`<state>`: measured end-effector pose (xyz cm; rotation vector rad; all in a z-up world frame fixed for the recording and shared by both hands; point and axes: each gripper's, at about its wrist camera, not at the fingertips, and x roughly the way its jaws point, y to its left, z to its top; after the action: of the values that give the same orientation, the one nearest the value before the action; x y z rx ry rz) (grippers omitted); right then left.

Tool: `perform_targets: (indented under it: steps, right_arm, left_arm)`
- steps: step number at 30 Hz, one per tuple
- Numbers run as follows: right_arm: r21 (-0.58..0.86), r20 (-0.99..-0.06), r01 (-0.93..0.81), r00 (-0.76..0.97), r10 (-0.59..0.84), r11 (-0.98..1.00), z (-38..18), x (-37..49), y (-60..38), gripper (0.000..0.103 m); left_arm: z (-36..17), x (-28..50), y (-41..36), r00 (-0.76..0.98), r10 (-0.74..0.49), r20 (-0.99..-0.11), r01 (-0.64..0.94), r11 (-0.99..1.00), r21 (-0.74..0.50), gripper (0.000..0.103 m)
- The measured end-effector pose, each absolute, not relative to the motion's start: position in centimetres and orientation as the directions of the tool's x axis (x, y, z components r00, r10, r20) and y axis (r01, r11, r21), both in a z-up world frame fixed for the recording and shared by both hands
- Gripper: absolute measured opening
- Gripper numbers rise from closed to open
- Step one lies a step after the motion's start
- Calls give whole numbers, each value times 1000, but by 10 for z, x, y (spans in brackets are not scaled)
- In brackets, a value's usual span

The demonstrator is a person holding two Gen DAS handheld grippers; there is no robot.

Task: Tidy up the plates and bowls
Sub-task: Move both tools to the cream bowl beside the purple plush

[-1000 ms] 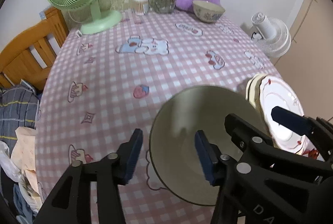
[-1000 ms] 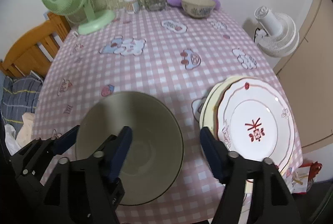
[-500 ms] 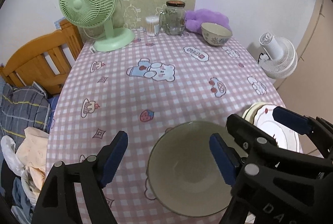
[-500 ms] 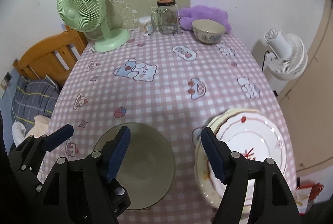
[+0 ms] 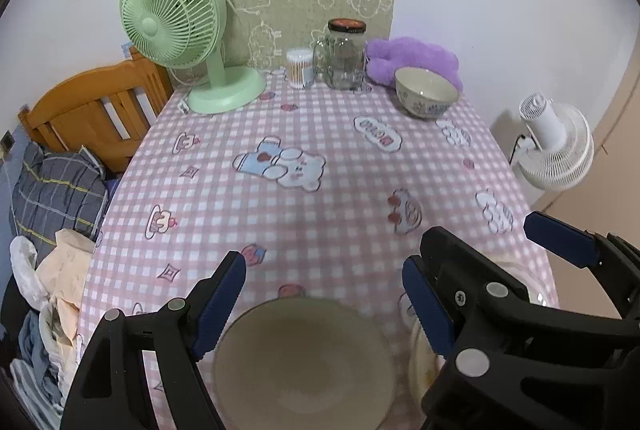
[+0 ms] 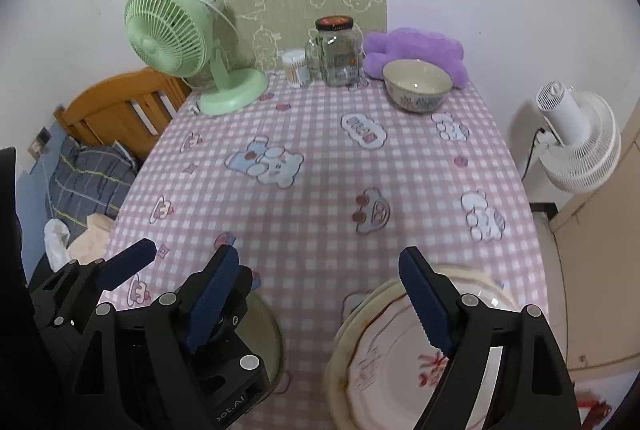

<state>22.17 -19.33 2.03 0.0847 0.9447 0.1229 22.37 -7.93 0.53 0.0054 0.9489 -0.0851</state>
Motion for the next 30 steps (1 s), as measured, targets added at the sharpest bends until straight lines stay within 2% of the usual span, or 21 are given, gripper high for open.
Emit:
perform_targets:
  steps: [9,18,30]
  right_arm:
    - [111,-790,-112,593,156,987,27,257,-244,92]
    - [152,-786,-167,577,222,974,26,303,-289,92]
    - [143,-769,-121,611,187,982,22,370,-332,92]
  left_arm:
    - [13,252,-129,601,-26,-799,15,1000,-22,82]
    - [16,294,-174,612,8,-791,-26,1000,-10,82]
    - [12,363,-212,630,34,-776,-27,999,22,81]
